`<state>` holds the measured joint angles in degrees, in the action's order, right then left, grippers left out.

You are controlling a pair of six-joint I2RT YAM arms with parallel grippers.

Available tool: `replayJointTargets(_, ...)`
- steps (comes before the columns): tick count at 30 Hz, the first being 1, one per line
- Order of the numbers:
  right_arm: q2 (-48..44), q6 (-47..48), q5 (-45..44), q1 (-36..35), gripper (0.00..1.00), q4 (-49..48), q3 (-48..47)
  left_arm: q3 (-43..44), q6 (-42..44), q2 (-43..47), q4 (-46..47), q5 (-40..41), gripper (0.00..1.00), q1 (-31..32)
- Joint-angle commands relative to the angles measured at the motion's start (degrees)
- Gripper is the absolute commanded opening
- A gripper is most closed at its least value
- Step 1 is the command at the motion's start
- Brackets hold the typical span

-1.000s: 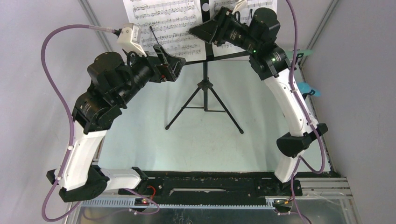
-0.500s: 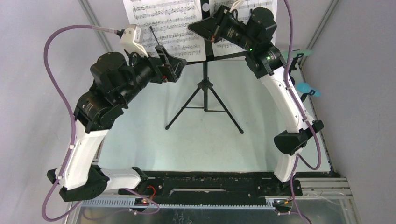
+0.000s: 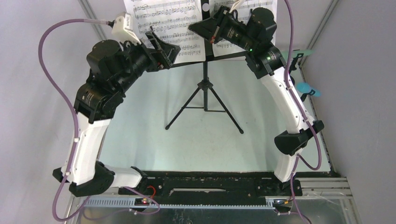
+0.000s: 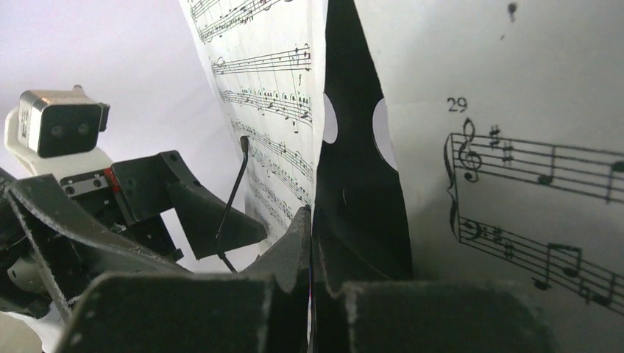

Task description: Pack up the instrument practice props

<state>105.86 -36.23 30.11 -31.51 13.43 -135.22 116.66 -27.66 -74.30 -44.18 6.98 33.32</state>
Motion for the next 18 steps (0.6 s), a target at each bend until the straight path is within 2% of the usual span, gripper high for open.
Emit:
replayJointTargets(1, -3.0, 2.1, -0.3, -0.2, 0.0, -0.8, 0.1, 5.3, -2.5, -3.0, 1.1, -5.9, 0.84, -1.3)
replayJointTargets(4, -3.2, 2.5, -0.2, -0.4, 0.0, -0.5, 0.2, 6.9, -2.5, -4.3, 1.1, -6.5, 0.75, -2.2)
replayJointTargets(12, -4.1, 4.2, -0.3, -1.0, 0.0, 0.9, 0.7, 7.8, -2.8, -5.4, 2.2, -8.1, 0.43, -4.2)
replayJointTargets(18, -6.6, 8.3, -2.5, -1.9, 0.0, 2.0, 1.9, 6.8, -1.8, -4.4, 2.8, -7.2, 0.01, -4.3)
